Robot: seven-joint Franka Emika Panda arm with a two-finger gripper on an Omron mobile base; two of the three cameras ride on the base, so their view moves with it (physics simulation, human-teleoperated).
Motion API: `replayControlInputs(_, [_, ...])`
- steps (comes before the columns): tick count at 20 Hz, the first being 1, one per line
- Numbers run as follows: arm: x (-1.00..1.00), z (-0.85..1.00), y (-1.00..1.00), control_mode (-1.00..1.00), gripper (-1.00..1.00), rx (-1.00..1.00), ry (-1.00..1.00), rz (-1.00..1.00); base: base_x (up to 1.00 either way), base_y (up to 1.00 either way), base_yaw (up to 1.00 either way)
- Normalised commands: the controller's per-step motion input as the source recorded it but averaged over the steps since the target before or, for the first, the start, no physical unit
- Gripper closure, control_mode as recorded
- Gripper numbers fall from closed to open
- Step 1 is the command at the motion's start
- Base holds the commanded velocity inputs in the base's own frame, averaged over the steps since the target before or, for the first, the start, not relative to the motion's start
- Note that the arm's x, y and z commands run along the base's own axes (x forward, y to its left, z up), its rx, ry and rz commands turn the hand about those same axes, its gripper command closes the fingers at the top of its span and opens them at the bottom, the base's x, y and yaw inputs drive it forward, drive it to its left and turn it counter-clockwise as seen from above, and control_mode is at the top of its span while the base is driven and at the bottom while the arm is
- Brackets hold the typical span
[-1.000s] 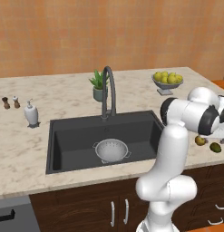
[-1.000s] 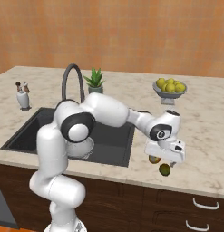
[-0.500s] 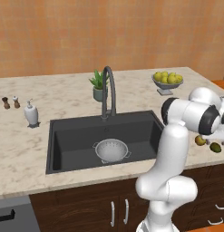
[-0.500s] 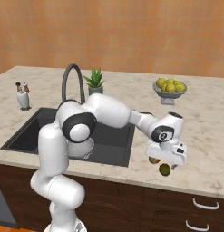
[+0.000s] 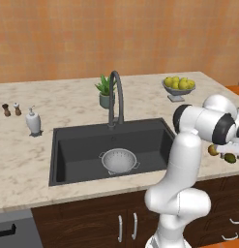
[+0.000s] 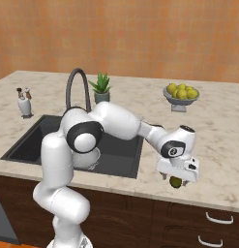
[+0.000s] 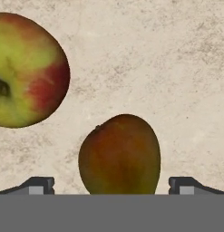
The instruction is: Put the colander in the sink, put the mango, apple in the colander, and turn on the sink faucet and pour water over the colander.
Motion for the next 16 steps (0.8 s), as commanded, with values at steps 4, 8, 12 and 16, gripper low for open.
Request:
replayControlInputs(4, [0.00,-0.11,0.00,-1.00,-1.00,0.00,-0.02,0.02,0.00,0.00,0.00])
replayControlInputs(8, [0.00,-0.19,0.00,-1.00,-1.00,0.00,-0.03,0.03,0.00,0.00,0.00])
replayControlInputs(12, [0.00,-0.20,0.00,-1.00,1.00,0.00,-0.04,0.03,0.00,0.00,0.00])
replayControlInputs(16, [0.00,-0.06,0.00,-1.00,1.00,0.00,-0.02,0.02,0.00,0.00,0.00])
